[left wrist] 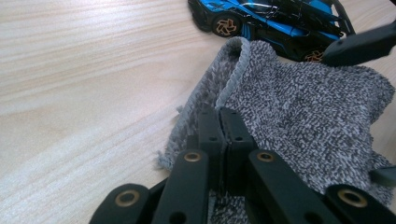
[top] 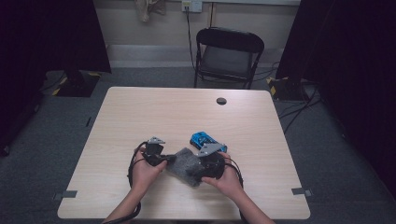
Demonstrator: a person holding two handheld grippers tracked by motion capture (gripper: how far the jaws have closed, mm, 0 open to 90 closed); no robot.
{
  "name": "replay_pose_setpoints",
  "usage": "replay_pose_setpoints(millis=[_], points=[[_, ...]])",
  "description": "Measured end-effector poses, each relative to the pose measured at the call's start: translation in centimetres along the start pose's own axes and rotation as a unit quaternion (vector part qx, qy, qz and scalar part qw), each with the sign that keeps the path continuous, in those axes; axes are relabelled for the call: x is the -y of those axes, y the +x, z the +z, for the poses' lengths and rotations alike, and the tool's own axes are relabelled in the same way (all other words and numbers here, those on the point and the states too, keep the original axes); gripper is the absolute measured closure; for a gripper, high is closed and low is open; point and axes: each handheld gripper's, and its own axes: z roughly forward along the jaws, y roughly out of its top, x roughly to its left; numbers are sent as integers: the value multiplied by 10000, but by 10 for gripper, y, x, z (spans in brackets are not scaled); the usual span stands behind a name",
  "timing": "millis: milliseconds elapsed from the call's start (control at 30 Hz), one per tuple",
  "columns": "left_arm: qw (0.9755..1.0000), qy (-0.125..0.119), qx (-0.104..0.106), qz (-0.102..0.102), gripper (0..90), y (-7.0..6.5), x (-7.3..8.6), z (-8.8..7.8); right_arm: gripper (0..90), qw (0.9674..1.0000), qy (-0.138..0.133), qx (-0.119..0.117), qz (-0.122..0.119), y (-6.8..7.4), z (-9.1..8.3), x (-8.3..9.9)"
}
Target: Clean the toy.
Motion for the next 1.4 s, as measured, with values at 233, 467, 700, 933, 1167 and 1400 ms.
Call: replay_pose_setpoints(millis=[233, 467, 700, 933, 1167, 1400], points=[[10000, -6, -35, 39, 886, -2, -1, 0, 211, 9999, 59, -32, 126, -2, 5, 15], [10000, 9, -27, 72, 885, -4, -1, 0, 202, 9997, -195, 108, -25, 2, -11, -4], [10000, 1, -52, 31, 885, -4, -1, 1, 204, 9993, -370, -27, -35, 14, -7, -18], [10000, 34, -34, 85, 884, -4, 0, 2, 220, 9997, 5, 235, -111, 20, 18, 0], [9996, 80, -51, 255, 880, -5, 0, 2, 261, 9996, 48, 268, -48, 20, 26, 10], [9978, -186, -280, 576, 545, -3, -1, 2, 370, 9991, 166, 377, -47, 19, 27, 9]])
